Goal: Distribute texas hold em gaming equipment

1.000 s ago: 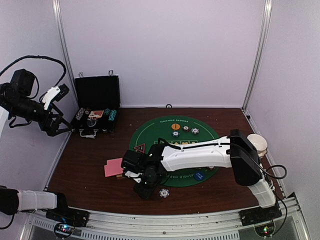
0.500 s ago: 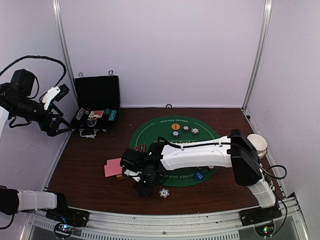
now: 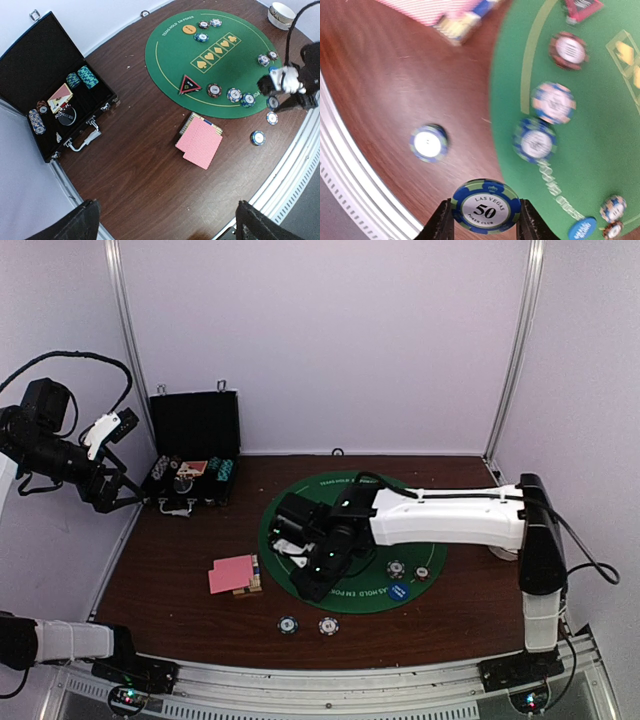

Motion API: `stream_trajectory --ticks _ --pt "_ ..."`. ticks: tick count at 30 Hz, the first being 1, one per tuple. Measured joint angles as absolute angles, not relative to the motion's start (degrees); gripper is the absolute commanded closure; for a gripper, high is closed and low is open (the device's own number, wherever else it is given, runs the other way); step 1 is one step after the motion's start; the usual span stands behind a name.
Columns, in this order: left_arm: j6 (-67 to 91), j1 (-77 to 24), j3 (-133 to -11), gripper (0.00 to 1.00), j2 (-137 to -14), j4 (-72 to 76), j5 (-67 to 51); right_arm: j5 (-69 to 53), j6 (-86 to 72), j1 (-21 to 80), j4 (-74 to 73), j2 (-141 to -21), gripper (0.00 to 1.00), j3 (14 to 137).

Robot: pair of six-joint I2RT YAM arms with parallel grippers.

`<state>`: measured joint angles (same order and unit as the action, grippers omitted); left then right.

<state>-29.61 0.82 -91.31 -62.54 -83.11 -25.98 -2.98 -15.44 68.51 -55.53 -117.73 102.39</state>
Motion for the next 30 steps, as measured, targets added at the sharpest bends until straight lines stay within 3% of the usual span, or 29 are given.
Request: stream_trajectory --ticks 5,12,30 --pt "-29.74 0.82 -91.31 0.02 -62.52 -83.15 -25.98 -2.26 -16.97 61.8 -53.65 -108.07 0.86 89.49" --pt "-29.78 0.82 -91.31 0.03 -62.5 -83.24 -26.04 -1.5 -18.44 56.14 -51.31 -105.97 0.86 77.3" --pt "-30.37 0.82 -90.61 0.02 -61.89 -83.72 -26.98 -2.11 -18.68 54.54 -44.49 -108.62 0.81 74.72"
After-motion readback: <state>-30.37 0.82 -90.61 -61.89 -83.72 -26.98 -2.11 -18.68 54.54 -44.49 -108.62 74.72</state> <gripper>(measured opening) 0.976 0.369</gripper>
